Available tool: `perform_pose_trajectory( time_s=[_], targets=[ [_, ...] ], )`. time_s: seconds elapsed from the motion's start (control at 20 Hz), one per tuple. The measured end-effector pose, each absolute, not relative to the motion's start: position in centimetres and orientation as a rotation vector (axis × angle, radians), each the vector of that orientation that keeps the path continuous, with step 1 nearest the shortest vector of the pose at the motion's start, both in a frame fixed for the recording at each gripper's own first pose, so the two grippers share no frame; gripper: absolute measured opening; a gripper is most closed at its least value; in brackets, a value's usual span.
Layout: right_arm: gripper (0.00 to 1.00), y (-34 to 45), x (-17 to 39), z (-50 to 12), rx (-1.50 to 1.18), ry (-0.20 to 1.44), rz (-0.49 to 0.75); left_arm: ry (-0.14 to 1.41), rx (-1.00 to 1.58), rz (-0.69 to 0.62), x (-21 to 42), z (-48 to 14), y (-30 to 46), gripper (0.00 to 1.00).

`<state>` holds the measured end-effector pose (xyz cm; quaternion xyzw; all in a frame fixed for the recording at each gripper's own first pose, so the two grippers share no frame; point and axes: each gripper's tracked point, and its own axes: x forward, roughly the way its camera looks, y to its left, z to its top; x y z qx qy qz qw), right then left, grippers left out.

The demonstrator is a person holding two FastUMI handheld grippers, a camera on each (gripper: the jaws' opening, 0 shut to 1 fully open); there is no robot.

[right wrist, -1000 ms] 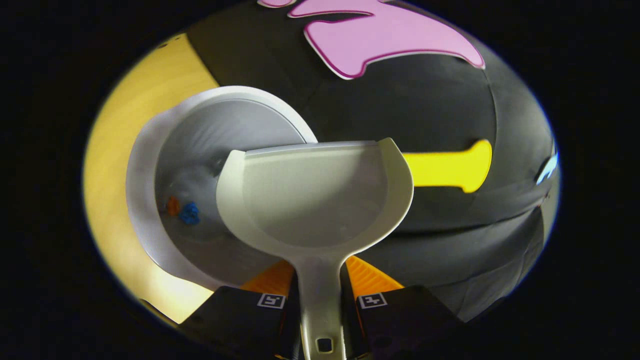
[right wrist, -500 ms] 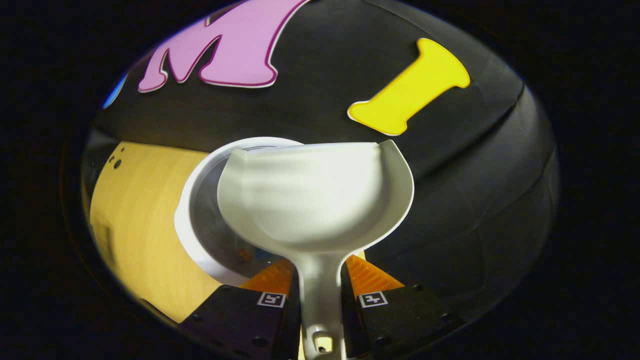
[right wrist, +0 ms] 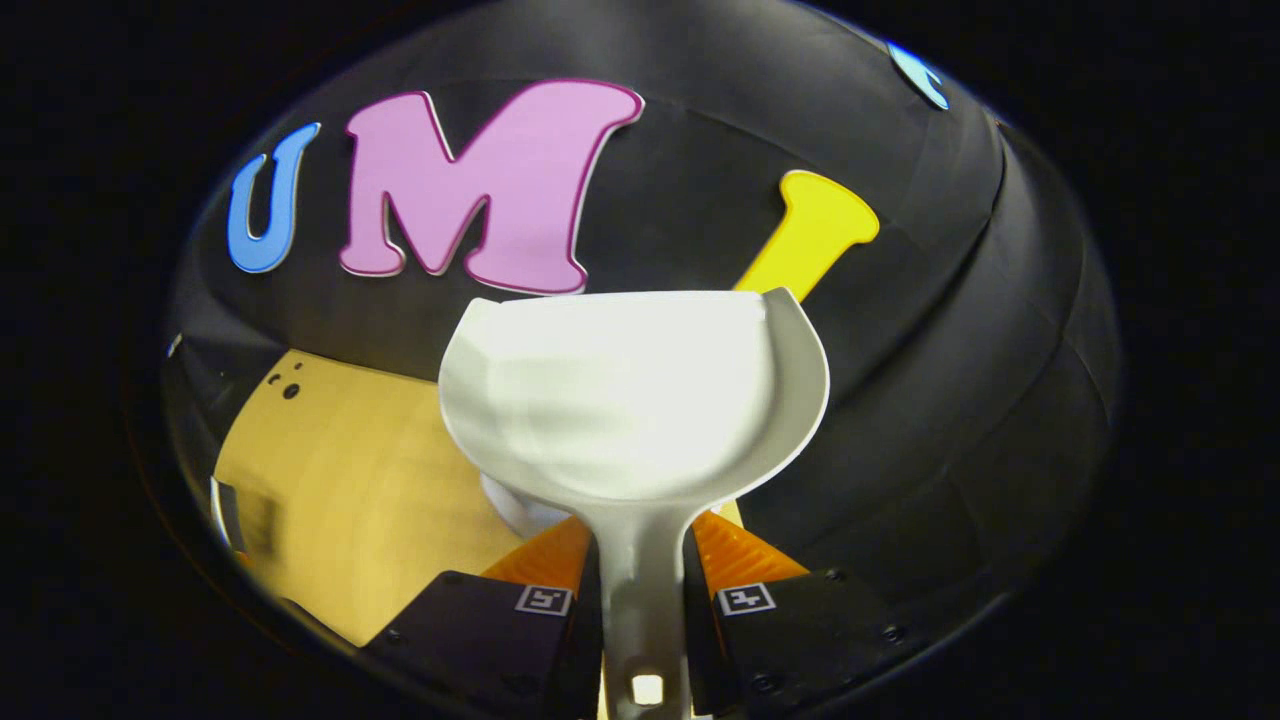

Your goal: Pick up the small broom and dustpan from the desktop, sweep the trash into the dustpan with the broom, and then empty the trash into the garbage bin.

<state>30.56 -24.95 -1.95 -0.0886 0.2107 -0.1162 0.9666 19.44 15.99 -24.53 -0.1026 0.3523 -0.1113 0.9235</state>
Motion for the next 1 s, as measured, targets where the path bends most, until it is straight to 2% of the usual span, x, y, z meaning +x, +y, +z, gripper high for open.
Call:
perform_pose_trajectory(
  time_s=[0.05,0.1,0.55,0.6,0.8,0.85,0.9,1.0],
  targets=[
    [0.34,-24.4,30.4,-1.7,-0.169,0.419,-0.212,0.718,-0.203,-0.229,19.2,-24.5,16.1,0.27],
    [0.38,-24.3,30.5,-1.4,-0.163,0.413,-0.191,0.712,-0.195,-0.230,18.9,-24.7,16.2,0.27],
    [0.38,-22.6,30.7,-1.4,-0.091,0.398,-0.010,0.677,-0.127,-0.231,16.8,-26.0,17.2,0.25],
    [0.34,-22.2,30.6,-1.6,-0.064,0.399,0.009,0.680,-0.124,-0.234,16.5,-26.3,17.2,0.27],
    [0.38,-22.7,30.8,-2.0,-0.089,0.409,0.048,0.701,-0.103,-0.240,15.8,-27.7,17.4,0.27],
    [0.34,-22.8,30.7,-2.2,-0.087,0.419,0.056,0.704,-0.098,-0.242,15.9,-28.0,17.4,0.27],
    [0.38,-22.8,30.8,-2.6,-0.075,0.436,0.071,0.707,-0.090,-0.237,16.1,-28.5,17.7,0.27],
    [0.38,-22.9,31.6,-4.3,-0.066,0.479,0.099,0.711,-0.079,-0.228,16.8,-29.3,17.9,0.27]
  ],
)
